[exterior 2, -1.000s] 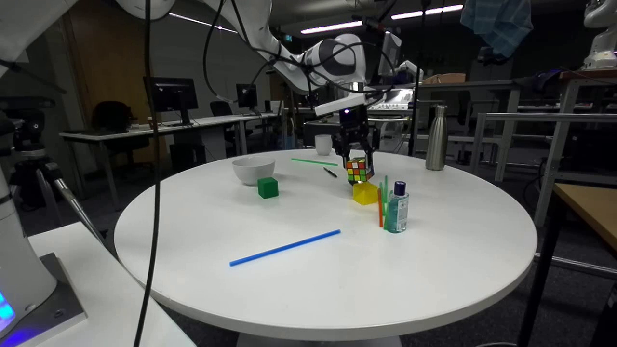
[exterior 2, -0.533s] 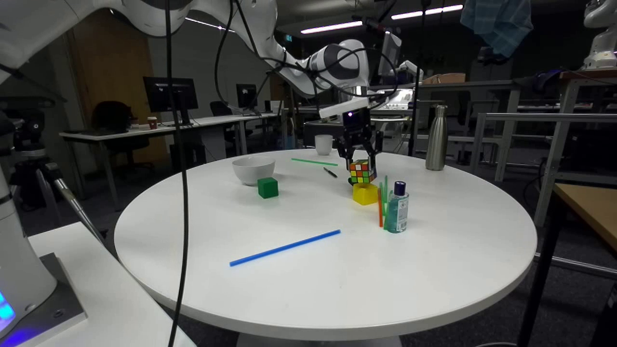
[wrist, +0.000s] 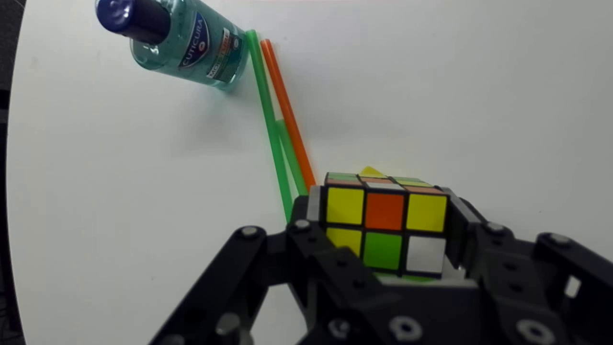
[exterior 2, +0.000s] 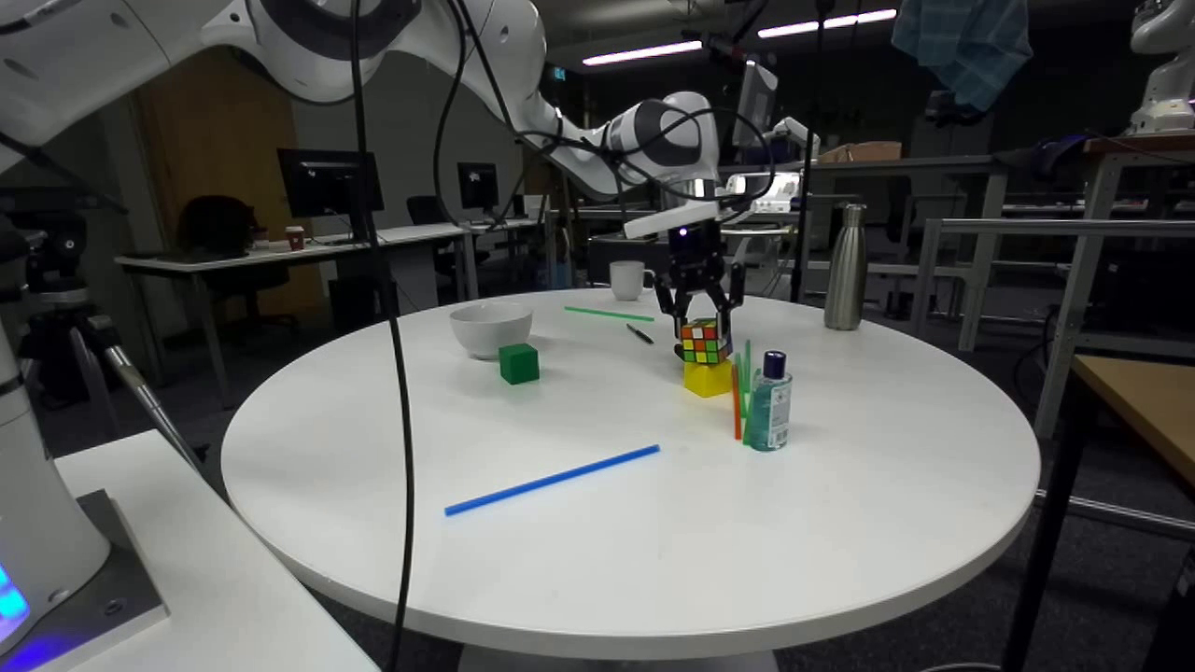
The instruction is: Put the Rubik's cube on top of the yellow block
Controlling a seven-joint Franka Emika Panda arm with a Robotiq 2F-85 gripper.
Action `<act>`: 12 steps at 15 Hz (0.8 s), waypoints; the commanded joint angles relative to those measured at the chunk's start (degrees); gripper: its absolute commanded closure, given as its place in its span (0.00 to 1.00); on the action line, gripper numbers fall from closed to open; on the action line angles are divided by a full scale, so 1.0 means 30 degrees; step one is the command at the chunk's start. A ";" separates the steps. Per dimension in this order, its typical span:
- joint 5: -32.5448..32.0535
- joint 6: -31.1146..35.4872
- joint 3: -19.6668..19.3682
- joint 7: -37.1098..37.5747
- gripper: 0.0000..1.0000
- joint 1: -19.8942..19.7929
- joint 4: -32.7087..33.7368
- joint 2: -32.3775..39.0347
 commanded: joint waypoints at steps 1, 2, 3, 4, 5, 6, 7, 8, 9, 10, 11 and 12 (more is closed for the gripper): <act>0.0005 -0.1335 0.0207 0.0097 0.15 -0.0373 0.2178 0.1087; 0.0024 -0.1382 0.0216 0.0100 0.07 -0.0403 0.2295 0.1174; 0.0053 -0.1410 0.0236 0.0102 0.01 -0.0433 0.2293 0.1187; 0.0072 -0.1434 0.0247 0.0107 0.00 -0.0460 0.2258 0.1185; 0.0059 -0.1377 0.0233 0.0139 0.00 -0.0471 0.2125 0.1157; 0.0081 -0.1330 0.0239 0.0169 0.00 -0.0495 0.2010 0.1123; 0.0167 -0.1193 0.0281 0.0247 0.00 -0.0526 0.1619 0.0908; 0.0376 -0.0858 0.0072 0.0344 0.00 -0.0333 0.0886 0.0495; 0.0570 -0.0741 0.0182 0.0446 0.00 -0.0336 0.0326 0.0111; 0.0784 -0.0479 0.0296 0.0568 0.00 -0.0263 -0.0656 -0.0553; 0.0914 -0.0285 0.0335 0.0706 0.00 -0.0150 -0.1551 -0.1121; 0.1013 -0.0105 0.0403 0.0797 0.00 -0.0012 -0.2660 -0.1819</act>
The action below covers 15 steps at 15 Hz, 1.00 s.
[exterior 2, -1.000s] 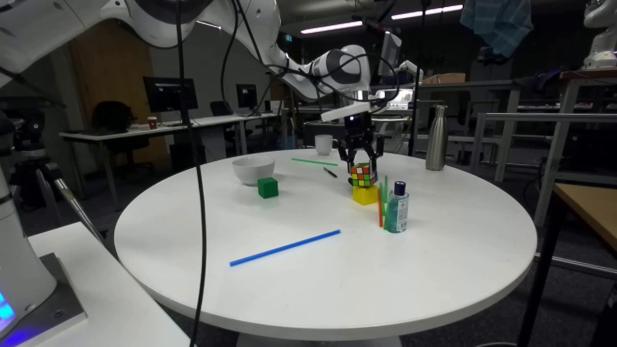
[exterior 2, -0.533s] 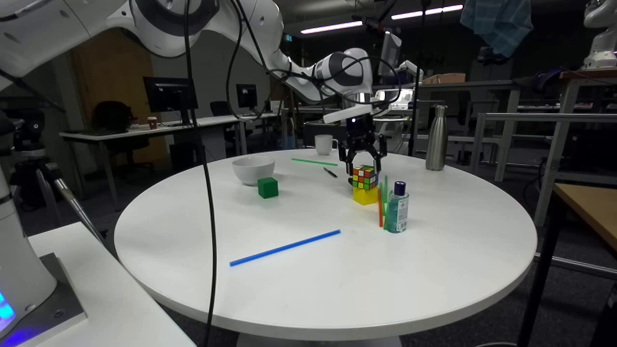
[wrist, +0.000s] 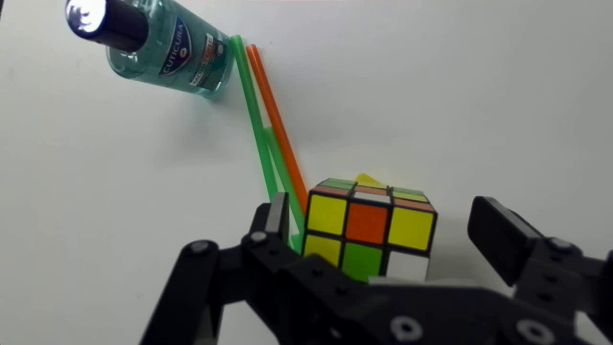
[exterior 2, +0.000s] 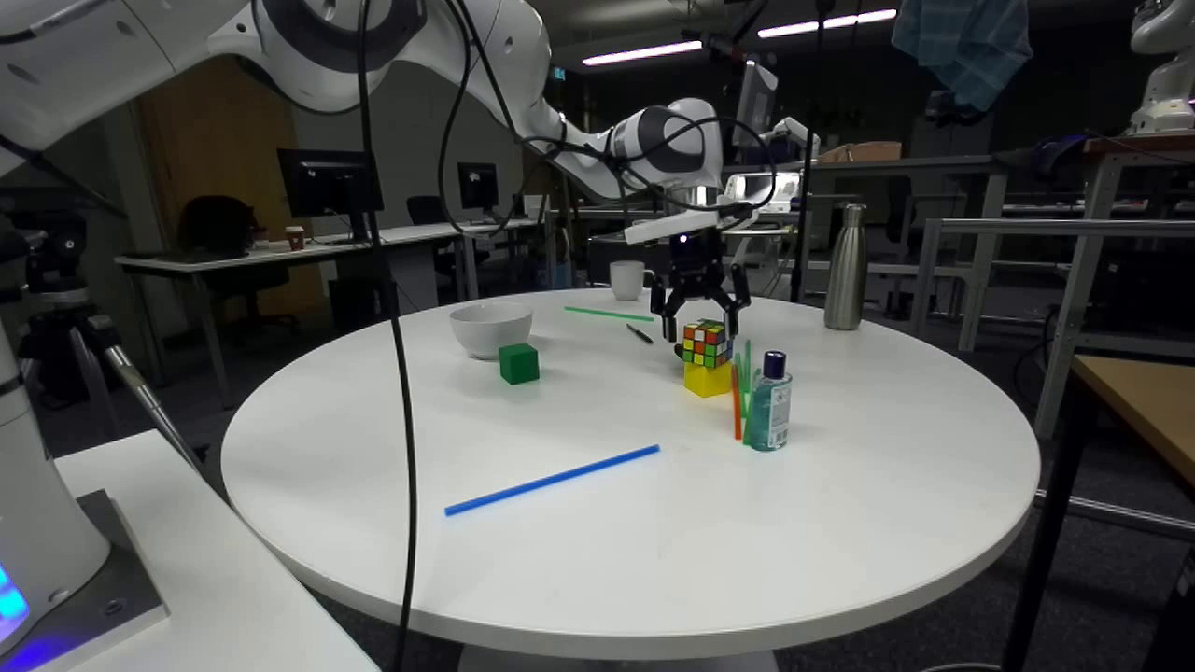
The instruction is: Put the Rubik's cube on top of the yellow block
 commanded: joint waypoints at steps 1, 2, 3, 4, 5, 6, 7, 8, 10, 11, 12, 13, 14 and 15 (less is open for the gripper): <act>0.0638 0.0545 0.0332 0.0697 0.00 0.0280 -0.4159 -0.2936; 0.0698 0.0601 0.0375 0.0805 0.00 0.0397 -0.4979 -0.3487; 0.0687 0.0704 0.0396 0.0925 0.00 0.0536 -0.5762 -0.4072; 0.0460 0.0798 0.0597 0.1132 0.00 0.0519 -0.6458 -0.4609; 0.0496 0.0916 0.0666 0.1283 0.00 0.0591 -0.7239 -0.5233; 0.0542 0.1086 0.0735 0.1471 0.00 0.0632 -0.8017 -0.5811; 0.0563 0.1310 0.0791 0.1710 0.00 0.0681 -0.8818 -0.6412; 0.0601 0.1526 0.0858 0.1866 0.00 0.0688 -0.9605 -0.7001; 0.0559 0.2181 0.0908 0.2172 0.00 0.0723 -1.1319 -0.8125; 0.0527 0.2520 0.0914 0.2305 0.00 0.0754 -1.2195 -0.8703; 0.0480 0.2906 0.0911 0.2432 0.00 0.0799 -1.3101 -0.9361; 0.0435 0.3207 0.0894 0.2577 0.00 0.0863 -1.3905 -0.9979; 0.0518 0.3315 0.0919 0.2646 0.00 0.0884 -1.4534 -1.0574; 0.0631 0.3390 0.0970 0.2705 0.00 0.0925 -1.5244 -1.1279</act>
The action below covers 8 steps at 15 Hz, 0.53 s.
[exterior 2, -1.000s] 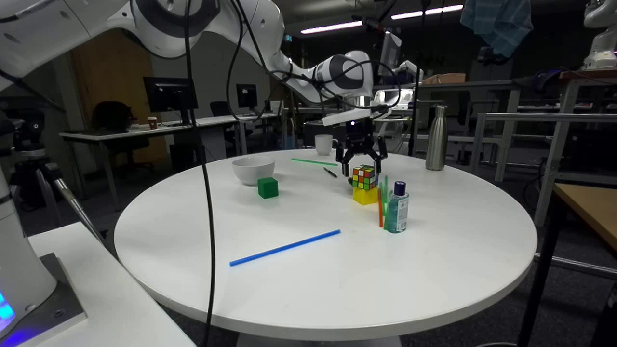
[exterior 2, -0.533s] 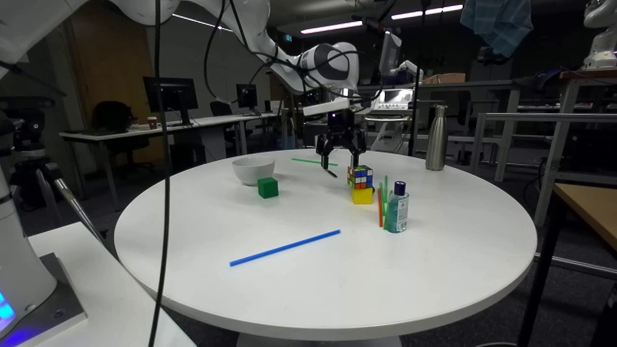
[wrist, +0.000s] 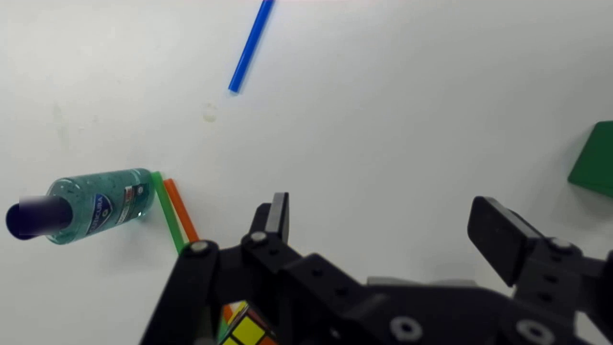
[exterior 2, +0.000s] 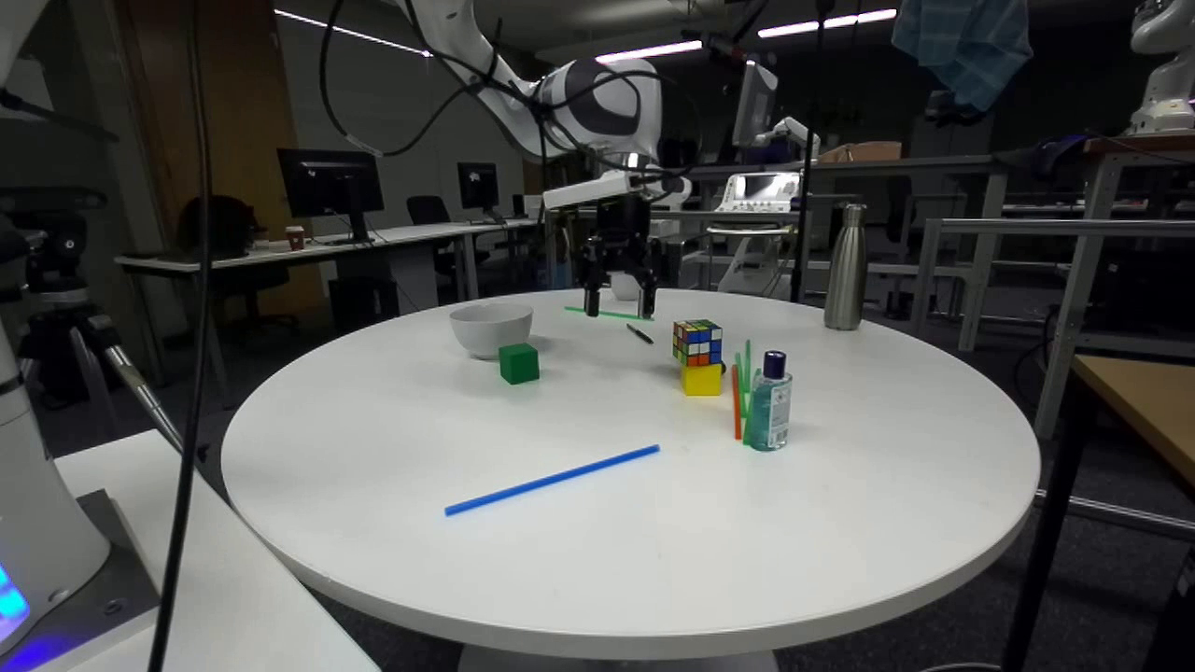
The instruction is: Put the Rubik's cube on top of the yellow block
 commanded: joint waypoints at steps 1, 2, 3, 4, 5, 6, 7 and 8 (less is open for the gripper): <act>0.0258 0.0958 0.0090 0.0599 0.00 0.0245 -0.3826 -0.3444; 0.0383 0.1142 0.0154 0.0540 0.00 0.0254 -0.4458 -0.4191; 0.0418 0.1324 0.0190 0.0559 0.00 0.0290 -0.5089 -0.4931; 0.0523 0.1707 0.0246 0.0479 0.00 0.0296 -0.5697 -0.5658; 0.0611 0.2112 0.0269 0.0485 0.00 0.0353 -0.6317 -0.6456; 0.0723 0.2355 0.0311 0.0548 0.00 0.0482 -0.6846 -0.7225; 0.0963 0.2614 0.0411 0.0513 0.00 0.0597 -0.7431 -0.8056; 0.1218 0.2642 0.0490 0.0419 0.00 0.0678 -0.7934 -0.8877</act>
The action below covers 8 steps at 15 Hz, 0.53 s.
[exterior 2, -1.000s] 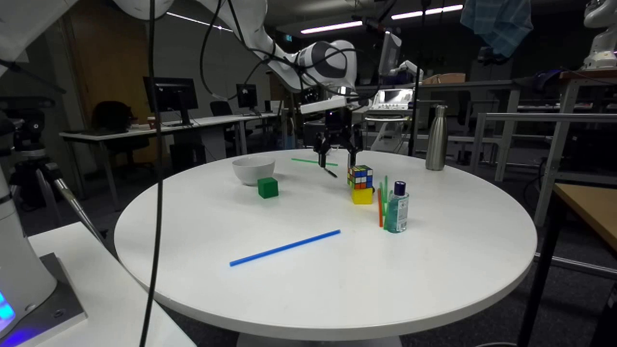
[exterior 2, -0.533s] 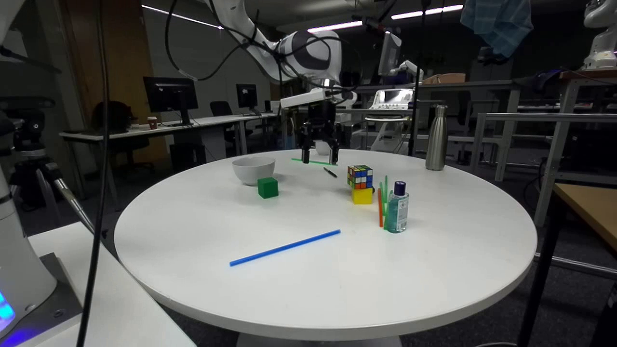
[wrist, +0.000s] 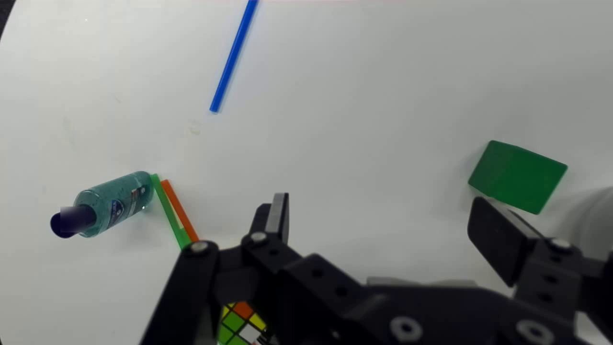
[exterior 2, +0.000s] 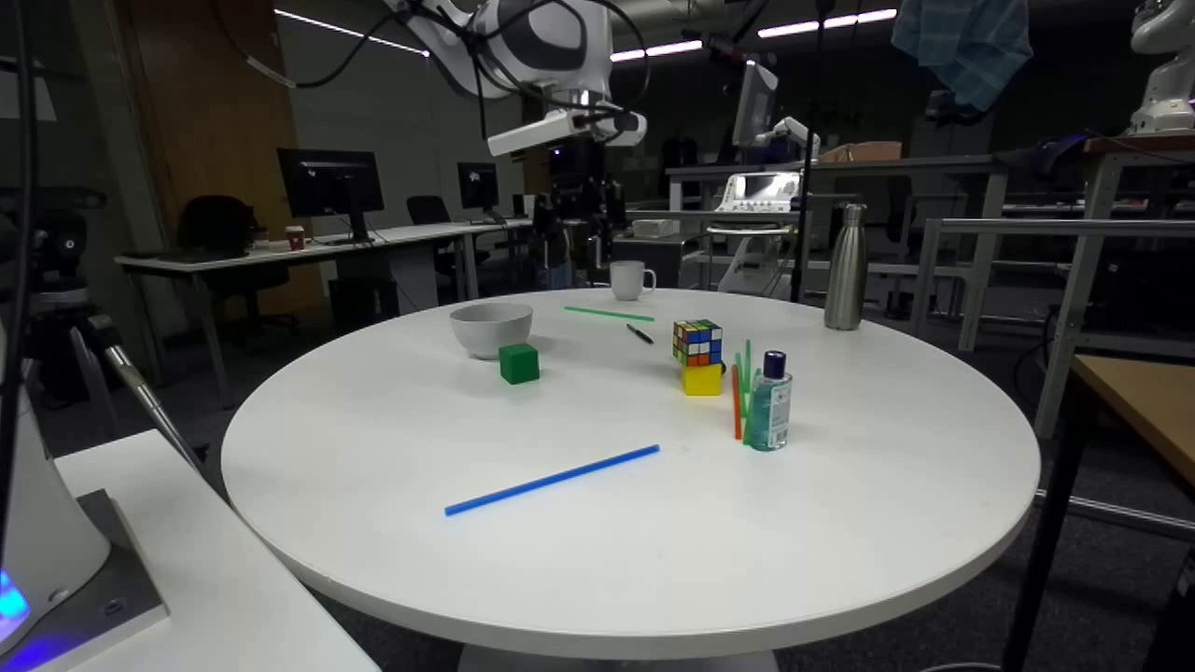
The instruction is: Put the Rubik's cube on top of the yellow block
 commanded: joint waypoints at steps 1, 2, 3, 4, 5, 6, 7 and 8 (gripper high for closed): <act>0.1018 0.0977 0.0285 0.0052 0.00 0.0369 -0.3045 -0.3787; 0.1136 0.0917 0.0352 -0.0062 0.00 0.0540 -0.3561 -0.4654; 0.1253 0.0780 0.0448 -0.0278 0.00 0.0688 -0.4003 -0.5470; 0.1383 0.0669 0.0522 -0.0501 0.00 0.0850 -0.4426 -0.6249; 0.1525 0.0289 0.0621 -0.0828 0.00 0.1034 -0.4716 -0.6927; 0.1596 -0.0028 0.0656 -0.0895 0.00 0.1230 -0.4876 -0.7458; 0.1932 -0.0196 0.0663 -0.1016 0.00 0.1414 -0.5173 -0.8059; 0.2276 -0.0652 0.0653 -0.0826 0.00 0.1564 -0.5166 -0.8326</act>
